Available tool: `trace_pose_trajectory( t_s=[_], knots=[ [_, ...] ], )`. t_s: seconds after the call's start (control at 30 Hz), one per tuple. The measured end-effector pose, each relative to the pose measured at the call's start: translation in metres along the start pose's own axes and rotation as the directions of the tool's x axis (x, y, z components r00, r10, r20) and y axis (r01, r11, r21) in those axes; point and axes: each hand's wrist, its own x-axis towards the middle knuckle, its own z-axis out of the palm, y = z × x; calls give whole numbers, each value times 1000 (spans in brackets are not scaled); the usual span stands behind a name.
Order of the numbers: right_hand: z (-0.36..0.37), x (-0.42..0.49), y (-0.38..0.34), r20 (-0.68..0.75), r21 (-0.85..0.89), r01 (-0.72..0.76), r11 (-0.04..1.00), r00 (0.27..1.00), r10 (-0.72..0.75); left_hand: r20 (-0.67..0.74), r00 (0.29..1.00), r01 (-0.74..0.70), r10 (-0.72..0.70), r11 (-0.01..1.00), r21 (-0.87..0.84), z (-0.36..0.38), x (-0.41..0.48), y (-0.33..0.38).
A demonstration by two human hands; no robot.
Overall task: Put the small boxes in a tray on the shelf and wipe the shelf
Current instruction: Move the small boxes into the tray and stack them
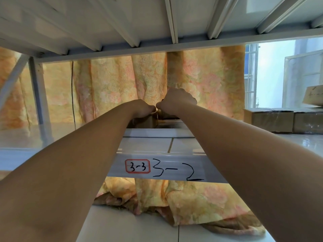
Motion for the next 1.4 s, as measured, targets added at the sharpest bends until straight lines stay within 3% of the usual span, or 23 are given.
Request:
trace_pose_trajectory(
  t_s=[0.37, 0.6, 0.87, 1.1, 1.4],
  knots=[
    [5, 2, -10, 42, -63, -15, 998, 999, 18, -96, 989, -103, 114, 988, 119, 2, 4, -18],
    [15, 10, -9, 135, 53, -7, 999, 991, 0, -226, 941, -238, 253, 967, 91, 7, 0, -24],
    [11, 6, -4, 276, 270, -28, 963, 960, -50, -207, 944, -235, 258, 963, 128, 5, 2, -25],
    [12, 12, 2, 220, 249, -34, 968, 975, -23, -249, 932, -238, 265, 962, 133, 9, 5, -29],
    [9, 15, 10, 337, 229, -24, 973, 940, -56, -272, 930, -220, 246, 968, 125, 10, 4, -29]
  ],
)
